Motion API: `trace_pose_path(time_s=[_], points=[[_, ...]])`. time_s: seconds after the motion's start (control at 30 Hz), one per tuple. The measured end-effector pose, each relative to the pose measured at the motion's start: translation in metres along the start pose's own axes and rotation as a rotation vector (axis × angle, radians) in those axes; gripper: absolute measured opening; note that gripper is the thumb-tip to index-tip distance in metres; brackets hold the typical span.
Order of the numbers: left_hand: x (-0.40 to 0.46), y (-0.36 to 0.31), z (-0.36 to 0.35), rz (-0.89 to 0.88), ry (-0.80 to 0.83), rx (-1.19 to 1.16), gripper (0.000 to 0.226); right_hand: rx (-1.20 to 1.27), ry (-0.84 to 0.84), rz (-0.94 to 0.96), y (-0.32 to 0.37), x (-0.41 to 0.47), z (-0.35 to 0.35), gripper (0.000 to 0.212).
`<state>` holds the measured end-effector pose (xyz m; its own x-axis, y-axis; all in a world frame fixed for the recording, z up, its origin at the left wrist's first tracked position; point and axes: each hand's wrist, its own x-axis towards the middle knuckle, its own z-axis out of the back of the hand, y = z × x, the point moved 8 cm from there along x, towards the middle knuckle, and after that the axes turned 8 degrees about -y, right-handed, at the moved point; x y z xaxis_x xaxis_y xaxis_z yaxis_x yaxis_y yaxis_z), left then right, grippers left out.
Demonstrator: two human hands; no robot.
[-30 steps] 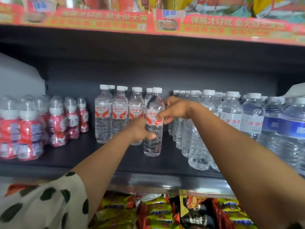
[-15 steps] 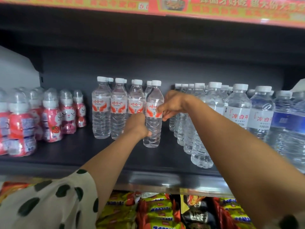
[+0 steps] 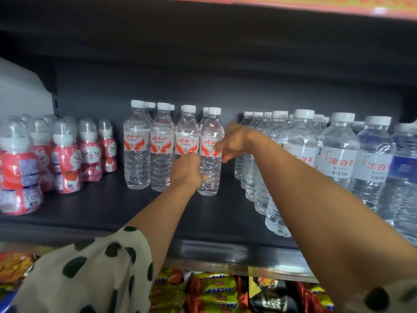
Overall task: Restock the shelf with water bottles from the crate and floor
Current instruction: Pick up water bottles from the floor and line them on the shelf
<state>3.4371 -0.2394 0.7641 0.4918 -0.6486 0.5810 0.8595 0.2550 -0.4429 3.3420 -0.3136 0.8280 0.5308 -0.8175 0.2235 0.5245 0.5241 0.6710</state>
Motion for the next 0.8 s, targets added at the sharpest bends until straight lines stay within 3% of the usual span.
trace_pose_path(time_s=[0.2, 0.3, 0.43, 0.8], points=[[-0.003, -0.001, -0.001, -0.042, 0.061, 0.032, 0.035, -0.197, -0.014, 0.041, 0.0, -0.001, 0.0, 0.031], [-0.016, 0.001, 0.001, -0.07, 0.13, 0.081, 0.04, -0.421, -0.007, 0.097, -0.001, -0.013, -0.003, 0.037], [-0.039, 0.002, 0.015, -0.091, 0.213, 0.189, 0.029, -0.714, -0.024, 0.182, 0.002, -0.042, -0.014, 0.052], [-0.14, -0.03, 0.087, -0.21, 0.135, 0.374, 0.019, -0.902, -0.176, 0.319, 0.0, -0.184, -0.031, 0.058]])
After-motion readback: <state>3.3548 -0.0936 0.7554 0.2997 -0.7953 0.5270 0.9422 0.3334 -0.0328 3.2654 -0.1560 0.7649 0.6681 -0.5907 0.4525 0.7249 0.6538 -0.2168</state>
